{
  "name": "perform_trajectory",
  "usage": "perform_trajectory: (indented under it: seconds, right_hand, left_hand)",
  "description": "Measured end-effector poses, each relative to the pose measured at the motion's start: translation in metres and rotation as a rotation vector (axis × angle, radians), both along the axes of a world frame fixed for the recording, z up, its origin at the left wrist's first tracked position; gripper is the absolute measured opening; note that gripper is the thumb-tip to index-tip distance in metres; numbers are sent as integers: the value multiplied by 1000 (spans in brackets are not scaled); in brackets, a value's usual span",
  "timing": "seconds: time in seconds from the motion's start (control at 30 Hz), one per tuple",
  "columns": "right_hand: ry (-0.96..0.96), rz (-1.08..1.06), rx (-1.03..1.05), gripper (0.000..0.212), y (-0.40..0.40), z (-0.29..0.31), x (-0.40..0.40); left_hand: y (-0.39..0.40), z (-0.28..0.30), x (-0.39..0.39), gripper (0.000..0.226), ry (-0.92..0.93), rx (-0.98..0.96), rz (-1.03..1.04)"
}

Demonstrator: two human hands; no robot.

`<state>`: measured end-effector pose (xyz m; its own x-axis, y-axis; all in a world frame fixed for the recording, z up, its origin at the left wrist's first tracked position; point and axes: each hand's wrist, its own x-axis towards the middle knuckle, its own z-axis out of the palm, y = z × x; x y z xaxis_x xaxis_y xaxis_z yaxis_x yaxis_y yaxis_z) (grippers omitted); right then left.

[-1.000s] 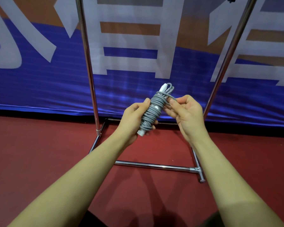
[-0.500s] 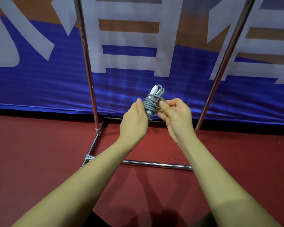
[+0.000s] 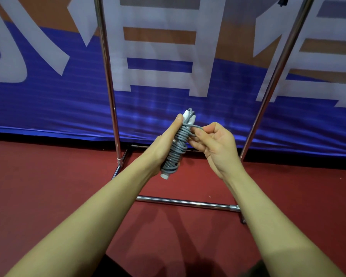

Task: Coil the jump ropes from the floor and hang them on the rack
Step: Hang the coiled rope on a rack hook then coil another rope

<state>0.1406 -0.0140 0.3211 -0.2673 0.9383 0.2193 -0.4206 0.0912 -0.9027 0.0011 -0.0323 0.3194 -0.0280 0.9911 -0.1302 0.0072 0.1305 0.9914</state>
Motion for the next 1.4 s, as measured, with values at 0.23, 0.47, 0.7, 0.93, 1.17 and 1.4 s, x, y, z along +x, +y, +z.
perform_trajectory:
  seconds: [0.23,0.47,0.7,0.93,1.17,1.4]
  right_hand:
    - [-132,-61,78,18,1,4,1]
    - [-125,-220,110,14,-1,6,-3]
    - [-207,-303,85,18,6,1,-4]
    - [-386,-277,218,33,13,-2,2]
    - [-527,-288,427,28,12,0,5]
    - [-540,-284,560,22,10,0,5]
  left_hand:
    - [-9,1,6,67,22,-12,194]
    - [-9,4,7,52,113,-11,266]
    - [0,-5,3,58,340,25,319]
    - [4,-3,-1,60,675,62,333]
    - [2,0,-9,55,719,83,250]
    - [0,-1,-15,50,514,65,137]
